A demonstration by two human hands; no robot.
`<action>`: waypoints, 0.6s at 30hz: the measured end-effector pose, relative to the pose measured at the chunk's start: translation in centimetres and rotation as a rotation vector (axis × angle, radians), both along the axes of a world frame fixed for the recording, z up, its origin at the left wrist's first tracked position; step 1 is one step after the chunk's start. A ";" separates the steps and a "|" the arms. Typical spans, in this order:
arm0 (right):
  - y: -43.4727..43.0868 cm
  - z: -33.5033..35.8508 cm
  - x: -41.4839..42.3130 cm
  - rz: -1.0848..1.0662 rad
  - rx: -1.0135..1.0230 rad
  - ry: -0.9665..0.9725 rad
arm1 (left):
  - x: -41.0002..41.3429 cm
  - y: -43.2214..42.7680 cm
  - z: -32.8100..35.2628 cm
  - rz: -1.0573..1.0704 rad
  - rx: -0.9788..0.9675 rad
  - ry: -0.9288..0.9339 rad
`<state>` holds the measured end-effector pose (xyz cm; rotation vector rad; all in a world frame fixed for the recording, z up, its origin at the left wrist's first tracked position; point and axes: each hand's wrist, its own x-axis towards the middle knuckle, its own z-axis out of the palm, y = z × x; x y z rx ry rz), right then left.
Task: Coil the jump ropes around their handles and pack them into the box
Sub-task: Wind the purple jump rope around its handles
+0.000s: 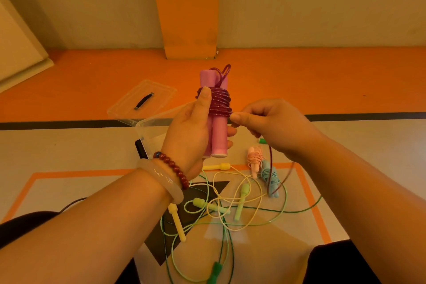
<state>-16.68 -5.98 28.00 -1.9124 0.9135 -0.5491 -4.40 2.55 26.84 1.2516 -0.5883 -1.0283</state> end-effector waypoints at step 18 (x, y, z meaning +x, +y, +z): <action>0.7 -0.3 0.4 -0.002 0.259 -0.256 | 0.6 -0.4 -1.2 -0.065 -0.070 0.107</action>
